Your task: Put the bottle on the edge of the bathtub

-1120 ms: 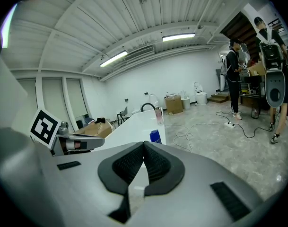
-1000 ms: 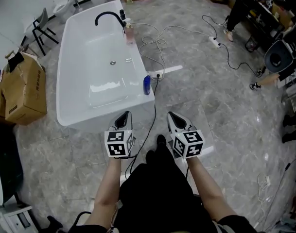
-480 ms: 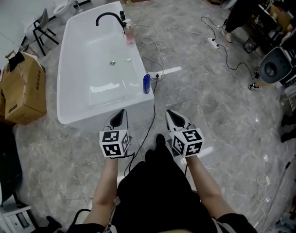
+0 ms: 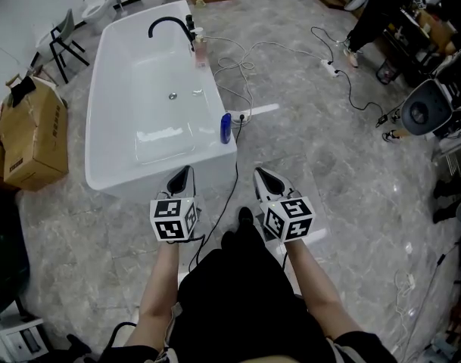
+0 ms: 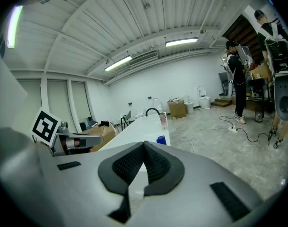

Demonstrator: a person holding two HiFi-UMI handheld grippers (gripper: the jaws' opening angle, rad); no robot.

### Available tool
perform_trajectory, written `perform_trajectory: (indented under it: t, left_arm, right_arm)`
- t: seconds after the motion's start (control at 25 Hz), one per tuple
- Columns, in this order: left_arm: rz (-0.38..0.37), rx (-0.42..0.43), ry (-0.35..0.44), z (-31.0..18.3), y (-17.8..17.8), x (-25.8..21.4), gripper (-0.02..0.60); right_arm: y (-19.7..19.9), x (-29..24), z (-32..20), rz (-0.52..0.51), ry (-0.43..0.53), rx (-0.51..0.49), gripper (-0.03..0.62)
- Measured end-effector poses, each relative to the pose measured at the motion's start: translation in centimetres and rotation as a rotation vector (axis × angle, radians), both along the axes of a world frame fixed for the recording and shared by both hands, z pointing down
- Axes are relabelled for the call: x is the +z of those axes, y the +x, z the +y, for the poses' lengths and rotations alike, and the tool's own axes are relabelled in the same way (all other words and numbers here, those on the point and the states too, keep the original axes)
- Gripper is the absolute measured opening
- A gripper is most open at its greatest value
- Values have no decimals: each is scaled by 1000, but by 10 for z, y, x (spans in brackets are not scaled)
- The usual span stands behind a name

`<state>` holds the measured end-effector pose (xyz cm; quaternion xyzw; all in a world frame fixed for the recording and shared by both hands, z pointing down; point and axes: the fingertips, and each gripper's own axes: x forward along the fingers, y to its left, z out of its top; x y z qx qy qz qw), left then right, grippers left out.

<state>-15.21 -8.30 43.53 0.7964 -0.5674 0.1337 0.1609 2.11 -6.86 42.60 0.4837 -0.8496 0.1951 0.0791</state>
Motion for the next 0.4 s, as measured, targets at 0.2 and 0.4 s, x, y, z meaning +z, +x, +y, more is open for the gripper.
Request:
perform_trajectory:
  t: [0.2,0.4]
  left_arm:
    - [3,1,9,-4,0,-3,8]
    - [4,1,10,-9,0,-4,8]
  right_arm:
    - [0,-2,0,2,4,-2,3]
    - [-3,0,-1,6,-4,-17,3]
